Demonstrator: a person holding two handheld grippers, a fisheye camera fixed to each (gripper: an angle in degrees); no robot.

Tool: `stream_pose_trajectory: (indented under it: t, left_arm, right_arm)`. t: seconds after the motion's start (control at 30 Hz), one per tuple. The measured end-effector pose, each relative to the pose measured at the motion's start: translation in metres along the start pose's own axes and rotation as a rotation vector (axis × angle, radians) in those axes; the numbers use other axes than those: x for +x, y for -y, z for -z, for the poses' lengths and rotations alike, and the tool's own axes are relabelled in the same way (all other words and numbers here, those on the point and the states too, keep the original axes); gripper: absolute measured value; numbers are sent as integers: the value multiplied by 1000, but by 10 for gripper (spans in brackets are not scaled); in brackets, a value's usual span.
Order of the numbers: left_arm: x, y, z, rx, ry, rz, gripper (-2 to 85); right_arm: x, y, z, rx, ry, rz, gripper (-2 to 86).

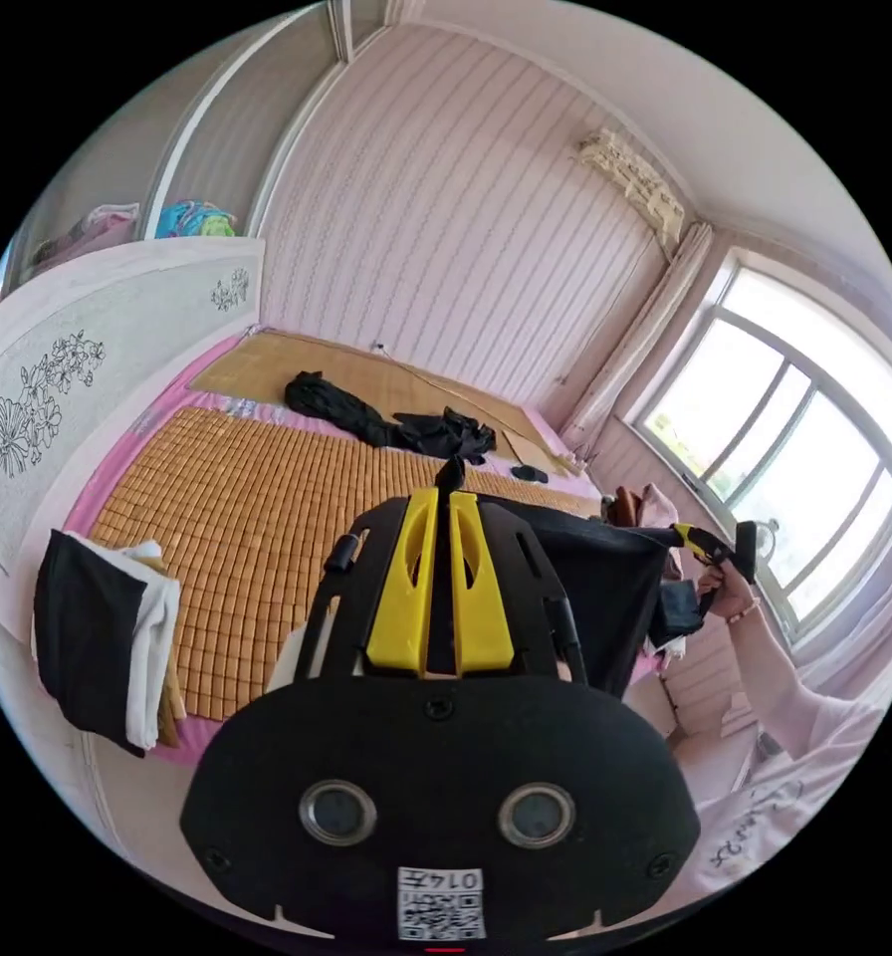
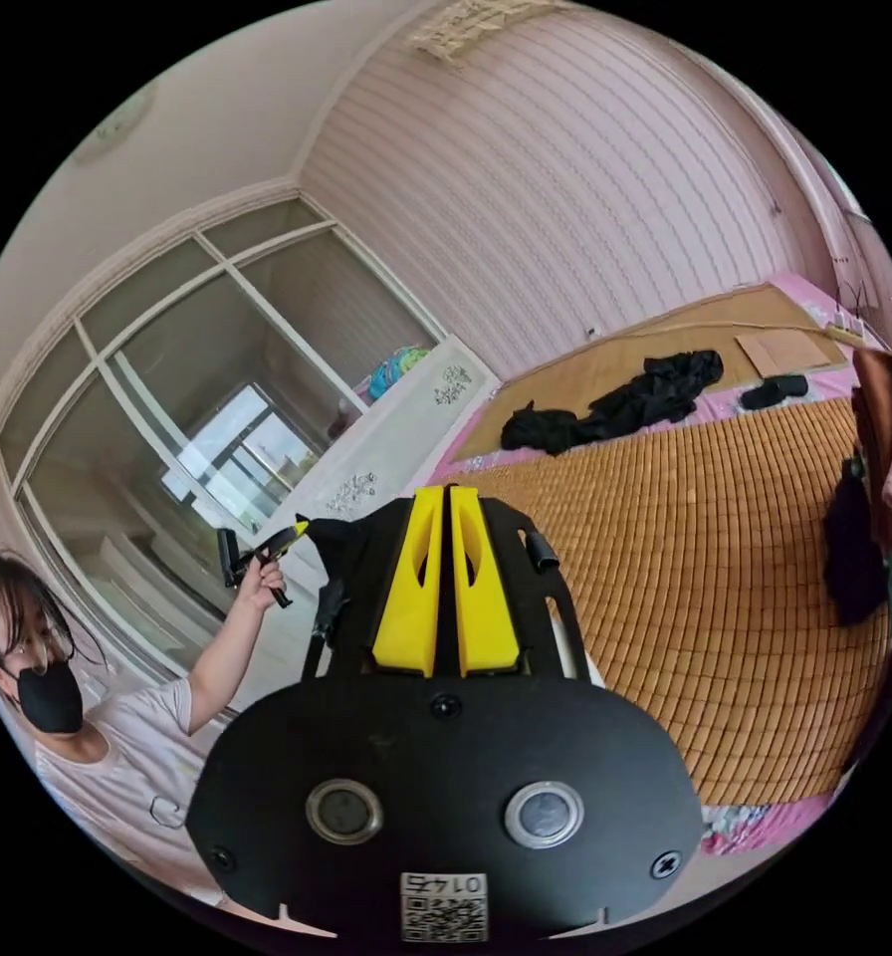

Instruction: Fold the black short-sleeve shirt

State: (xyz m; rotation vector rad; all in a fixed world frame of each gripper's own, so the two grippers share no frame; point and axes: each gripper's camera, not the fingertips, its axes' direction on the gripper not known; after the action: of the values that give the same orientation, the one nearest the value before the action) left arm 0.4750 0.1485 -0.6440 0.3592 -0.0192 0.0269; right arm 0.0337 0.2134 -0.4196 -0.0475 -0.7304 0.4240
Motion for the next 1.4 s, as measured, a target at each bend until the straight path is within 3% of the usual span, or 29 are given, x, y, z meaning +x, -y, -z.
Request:
stream_pose_trajectory:
  t: [0.13, 0.23, 0.37, 0.5, 0.67, 0.8, 0.93, 1.4]
  left_arm:
    - [19, 35, 27, 246, -70, -54, -6]
    - [22, 31, 21, 261, -50, -141, -5]
    - [-8, -11, -39, 109, 38, -150, -4]
    - [-66, -88, -141, -205, 179, -67, -1]
    - [-130, -179, -216, -383, 179, 78, 0]
    - [-170, -248, -252, -517, 162, 150, 1]
    - [-197, -299, -263, -571, 107, 176, 5]
    - [-257, -377, -288, -585, -8, 295, 43]
  right_arm:
    - [-32, 54, 26, 260, 60, 200, -4]
    - [-24, 45, 29, 298, 72, 256, -4]
    - [42, -10, -16, 118, -18, 149, -2]
    - [119, -72, -75, -87, -54, -70, 1]
    - [191, -150, -119, -250, -155, -337, 1]
    - [204, -180, -133, -386, -194, -365, 1]
    - [206, -201, -143, -525, -236, -359, 1]
    - [189, -203, -168, -611, -301, -357, 1]
